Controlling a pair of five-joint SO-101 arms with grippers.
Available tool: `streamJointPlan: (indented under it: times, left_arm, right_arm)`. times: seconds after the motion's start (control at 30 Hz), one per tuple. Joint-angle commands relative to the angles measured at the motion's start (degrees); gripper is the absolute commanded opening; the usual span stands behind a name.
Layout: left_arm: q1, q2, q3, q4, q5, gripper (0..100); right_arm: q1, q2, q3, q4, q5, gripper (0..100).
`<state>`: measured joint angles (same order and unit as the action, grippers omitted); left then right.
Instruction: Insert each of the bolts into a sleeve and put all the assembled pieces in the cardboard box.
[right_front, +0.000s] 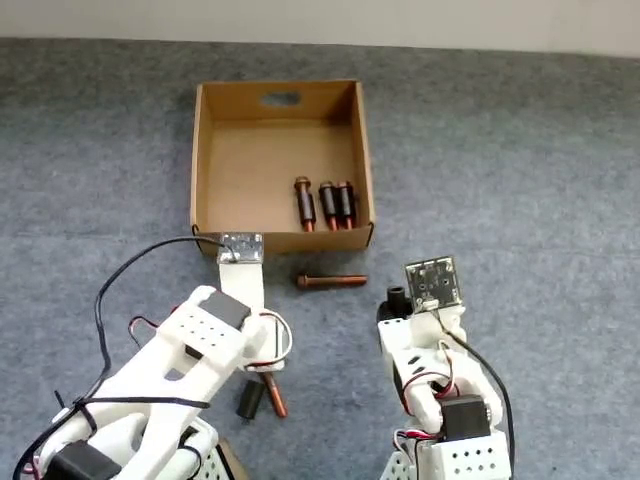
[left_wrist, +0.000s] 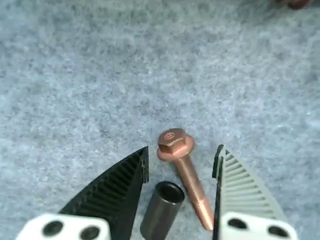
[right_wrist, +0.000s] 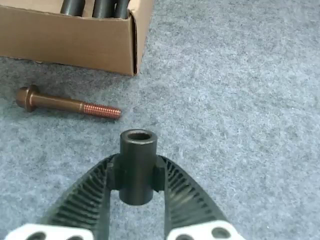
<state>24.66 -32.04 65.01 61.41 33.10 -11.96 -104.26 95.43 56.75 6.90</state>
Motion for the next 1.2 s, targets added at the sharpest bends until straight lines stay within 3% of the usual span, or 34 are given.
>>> streamJointPlan:
  times: [0.0, 0.17, 0.33, 0.6, 0.83, 1.0, 1.17]
  left_arm:
    - [3.5, 0.0, 1.1, -1.6, 0.4, 23]
    - [3.9, 0.0, 5.8, -9.6, 0.4, 23]
    - [4.2, -0.4, 5.5, -10.6, 0.6, 23]
    - [3.9, 0.0, 4.9, -22.6, 0.3, 5]
    - [3.3, -0.3, 4.3, -23.5, 0.2, 10]
    - [-2.7, -0.4, 3.0, -25.1, 0.0, 10]
    - [-7.4, -0.4, 3.6, -25.1, -12.2, 10]
  right_arm:
    - [0.7, -0.7, 0.4, 0.0, 0.0, 0.5]
    - [0.7, -0.7, 0.4, 0.0, 0.0, 0.5]
    - [0.7, -0.7, 0.4, 0.1, 0.0, 0.5]
    - [0.7, -0.7, 0.4, 0.1, 0.0, 0.5]
    - [0.7, -0.7, 0.4, 0.1, 0.0, 0.5]
    - [0.7, -0.7, 0.4, 0.1, 0.0, 0.5]
    - [0.7, -0.7, 0.4, 0.1, 0.0, 0.5]
